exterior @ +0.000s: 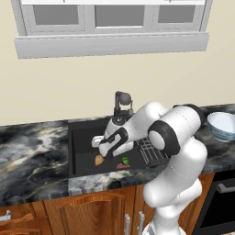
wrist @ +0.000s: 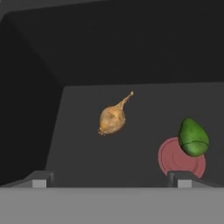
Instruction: Remove the onion and avocado from the sink. Then move the bowl and cup from the counter to the sink for washing.
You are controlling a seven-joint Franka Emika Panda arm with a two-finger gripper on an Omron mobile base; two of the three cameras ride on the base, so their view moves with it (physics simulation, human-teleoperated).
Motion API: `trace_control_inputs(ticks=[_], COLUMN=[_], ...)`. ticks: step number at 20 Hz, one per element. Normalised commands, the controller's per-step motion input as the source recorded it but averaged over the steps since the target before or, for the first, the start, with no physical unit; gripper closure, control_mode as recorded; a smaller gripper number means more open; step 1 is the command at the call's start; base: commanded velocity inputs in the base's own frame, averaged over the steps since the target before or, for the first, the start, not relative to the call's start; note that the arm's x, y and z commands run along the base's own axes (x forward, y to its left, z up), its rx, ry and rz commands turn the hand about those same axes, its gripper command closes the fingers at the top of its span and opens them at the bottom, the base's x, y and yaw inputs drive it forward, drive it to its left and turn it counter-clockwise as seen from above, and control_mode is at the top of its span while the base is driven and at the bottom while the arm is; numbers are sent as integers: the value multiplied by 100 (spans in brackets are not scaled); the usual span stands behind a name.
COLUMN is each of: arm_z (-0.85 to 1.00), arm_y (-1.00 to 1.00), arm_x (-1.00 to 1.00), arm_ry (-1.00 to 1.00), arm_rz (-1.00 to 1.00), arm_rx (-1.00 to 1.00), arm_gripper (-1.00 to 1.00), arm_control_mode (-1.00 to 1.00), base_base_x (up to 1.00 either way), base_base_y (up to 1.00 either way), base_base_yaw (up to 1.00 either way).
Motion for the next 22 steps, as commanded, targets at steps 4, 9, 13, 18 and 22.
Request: trace_control_inputs(ticks=[4,9,13,18,22], arm_z=[-6,-6,-5,-5,-4], arm_y=[8,8,7,8,5], arm_x=[2,3,4,5,4], arm_ry=[0,0,0,0,0], arm_rz=[0,0,0,0,0], arm_rx=[-4,-4,-3,-1,0], arm_gripper=[-100,-100,-100,-100,-100], arm_control_mode=[-100,-100,-100,-100,-100], base_base_x=[0,0,0,0,0], base_base_y=[0,0,0,0,0], base_base_yaw=[0,0,0,0,0])
